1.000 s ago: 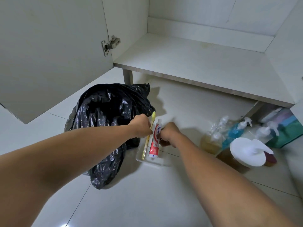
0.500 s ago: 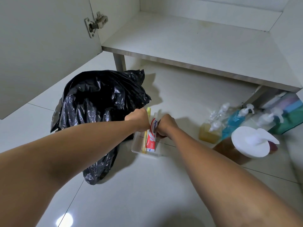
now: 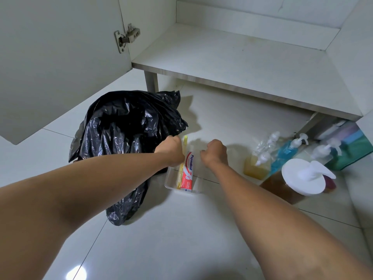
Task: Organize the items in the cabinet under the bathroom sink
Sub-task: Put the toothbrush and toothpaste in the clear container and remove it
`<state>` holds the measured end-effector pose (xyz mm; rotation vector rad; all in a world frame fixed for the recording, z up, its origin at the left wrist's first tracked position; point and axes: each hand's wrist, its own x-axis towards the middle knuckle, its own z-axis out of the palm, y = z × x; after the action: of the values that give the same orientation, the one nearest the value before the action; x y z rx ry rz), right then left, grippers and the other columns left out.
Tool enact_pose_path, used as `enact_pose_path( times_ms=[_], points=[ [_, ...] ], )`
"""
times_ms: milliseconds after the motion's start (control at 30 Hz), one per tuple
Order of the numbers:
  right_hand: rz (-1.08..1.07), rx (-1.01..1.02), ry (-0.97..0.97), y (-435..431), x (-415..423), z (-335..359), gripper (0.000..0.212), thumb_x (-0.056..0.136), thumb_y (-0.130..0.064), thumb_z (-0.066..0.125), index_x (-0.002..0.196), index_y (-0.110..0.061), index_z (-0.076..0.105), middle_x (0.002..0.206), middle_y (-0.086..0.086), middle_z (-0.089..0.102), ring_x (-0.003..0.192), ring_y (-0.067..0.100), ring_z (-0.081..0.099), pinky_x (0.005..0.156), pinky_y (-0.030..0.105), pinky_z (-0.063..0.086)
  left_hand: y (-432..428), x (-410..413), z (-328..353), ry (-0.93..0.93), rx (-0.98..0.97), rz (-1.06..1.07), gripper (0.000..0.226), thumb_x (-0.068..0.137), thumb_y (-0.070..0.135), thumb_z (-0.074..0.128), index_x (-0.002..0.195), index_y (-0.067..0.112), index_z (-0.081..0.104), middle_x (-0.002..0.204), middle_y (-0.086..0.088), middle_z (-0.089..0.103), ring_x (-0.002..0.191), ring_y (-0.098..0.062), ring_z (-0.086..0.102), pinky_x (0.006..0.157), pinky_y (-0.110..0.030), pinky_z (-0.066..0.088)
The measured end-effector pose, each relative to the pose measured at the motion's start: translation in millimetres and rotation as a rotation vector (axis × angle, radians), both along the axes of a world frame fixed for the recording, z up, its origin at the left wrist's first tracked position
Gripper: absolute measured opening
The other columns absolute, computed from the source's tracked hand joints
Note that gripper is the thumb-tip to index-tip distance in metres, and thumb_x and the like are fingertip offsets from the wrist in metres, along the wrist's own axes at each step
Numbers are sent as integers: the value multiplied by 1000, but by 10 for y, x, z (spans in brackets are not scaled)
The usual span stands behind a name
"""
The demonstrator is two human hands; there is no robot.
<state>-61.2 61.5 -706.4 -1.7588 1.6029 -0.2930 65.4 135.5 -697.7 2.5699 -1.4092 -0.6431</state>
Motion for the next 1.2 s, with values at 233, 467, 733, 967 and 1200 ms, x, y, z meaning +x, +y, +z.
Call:
enact_pose_path(
  times_ms=[233,467,733,967,1200],
  points=[
    [-11,453,-80,255,-124,-42,25,83,-19,63,103,-5,60,101,19,67,80,38,71,65,48,62,81,10,-48,22,142,25,37,87,-7,51,124,-4,44,114,-18,53,90,-26,68,64,-31,57],
    [-6,436,-41,202,-176,1,22,81,-1,55,101,0,65,102,21,67,85,40,69,69,50,62,195,-129,62,162,53,251,29,85,-6,47,113,2,55,108,-13,56,85,-26,60,64,-31,52],
    [31,300,-7,400,-548,1427,26,76,7,53,61,-10,40,60,3,40,55,28,52,51,31,44,392,-586,1318,273,-61,411,55,83,-12,45,131,13,55,116,-10,63,94,-30,64,80,-40,58],
    [157,333,93,701,-1009,3683,20,82,-2,62,66,-8,51,64,-1,50,56,12,45,47,13,28,765,-941,3628,333,-65,474,40,83,-11,49,113,13,59,94,-1,65,77,-19,60,70,-42,60],
    [358,212,103,860,-1153,6008,46,80,3,53,55,-25,25,60,-10,31,62,15,40,52,18,24,1051,-1136,5907,372,-100,630,38,78,-10,46,97,18,62,84,-4,66,76,-26,63,64,-46,61]
  ],
)
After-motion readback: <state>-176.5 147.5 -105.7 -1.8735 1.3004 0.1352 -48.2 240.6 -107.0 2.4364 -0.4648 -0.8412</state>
